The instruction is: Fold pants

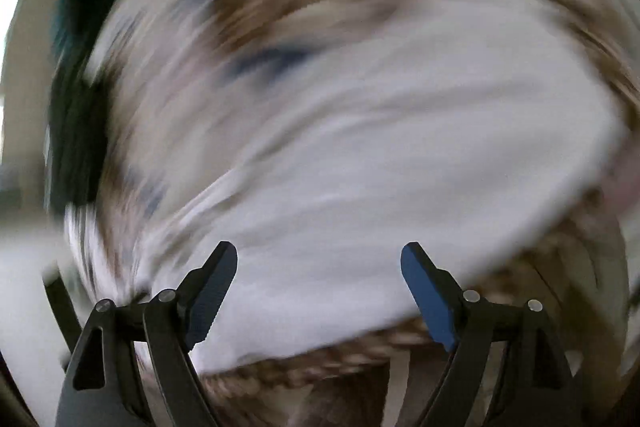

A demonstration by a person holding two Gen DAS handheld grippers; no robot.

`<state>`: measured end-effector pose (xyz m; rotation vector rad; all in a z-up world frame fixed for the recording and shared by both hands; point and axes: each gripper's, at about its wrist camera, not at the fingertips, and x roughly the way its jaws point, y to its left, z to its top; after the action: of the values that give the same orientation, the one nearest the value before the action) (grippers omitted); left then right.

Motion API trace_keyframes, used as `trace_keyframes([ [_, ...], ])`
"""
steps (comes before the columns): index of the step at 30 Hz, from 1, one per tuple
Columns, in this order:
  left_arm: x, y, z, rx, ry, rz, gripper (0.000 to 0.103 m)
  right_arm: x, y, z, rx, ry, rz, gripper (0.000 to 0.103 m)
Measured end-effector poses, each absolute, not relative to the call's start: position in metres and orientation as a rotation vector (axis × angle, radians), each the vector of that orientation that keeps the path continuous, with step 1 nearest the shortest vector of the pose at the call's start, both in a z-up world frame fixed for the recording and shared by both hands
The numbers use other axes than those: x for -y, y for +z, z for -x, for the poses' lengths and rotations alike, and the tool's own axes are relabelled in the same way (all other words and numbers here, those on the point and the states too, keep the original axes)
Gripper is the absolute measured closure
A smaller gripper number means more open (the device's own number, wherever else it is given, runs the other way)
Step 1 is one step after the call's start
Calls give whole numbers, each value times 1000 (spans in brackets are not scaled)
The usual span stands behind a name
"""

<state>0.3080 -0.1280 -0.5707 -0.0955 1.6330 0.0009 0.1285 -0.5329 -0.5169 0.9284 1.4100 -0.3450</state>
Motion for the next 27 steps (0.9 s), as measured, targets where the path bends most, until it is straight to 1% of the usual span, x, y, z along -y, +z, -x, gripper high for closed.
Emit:
trace_keyframes([
  [4,195,-613,-283,-1756,-121,76,0,631,-548,-45,-1282,-547,-1156,17],
  [6,224,-638,-274,-1822,-162,39,0,646,-566,-27,-1215,-512,-1258,21],
  [10,245,-665,-276,-1837,-126,-70,0,650,-604,-25,-1130,-422,-1374,26],
  [12,247,-673,-284,-1851,-106,-48,0,641,-613,-35,-1103,-393,-1378,36],
  [14,244,-678,-295,-1873,-97,-34,0,625,-612,-52,-1080,-388,-1336,37],
  [17,243,-686,-311,-1904,-87,-31,0,610,-591,-63,-1052,-352,-1272,43],
  [20,241,-693,-325,-1910,-67,-22,0,597,-560,-61,-1055,-298,-1204,43],
  [22,241,-693,-328,-1907,-54,-32,0,585,-561,-57,-1107,-261,-1196,42],
  [24,245,-694,-333,-1900,-43,-37,0,577,-573,-49,-1162,-256,-1236,42],
  [27,254,-690,-305,-1893,-42,-38,0,568,-581,-39,-1172,-251,-1289,42],
])
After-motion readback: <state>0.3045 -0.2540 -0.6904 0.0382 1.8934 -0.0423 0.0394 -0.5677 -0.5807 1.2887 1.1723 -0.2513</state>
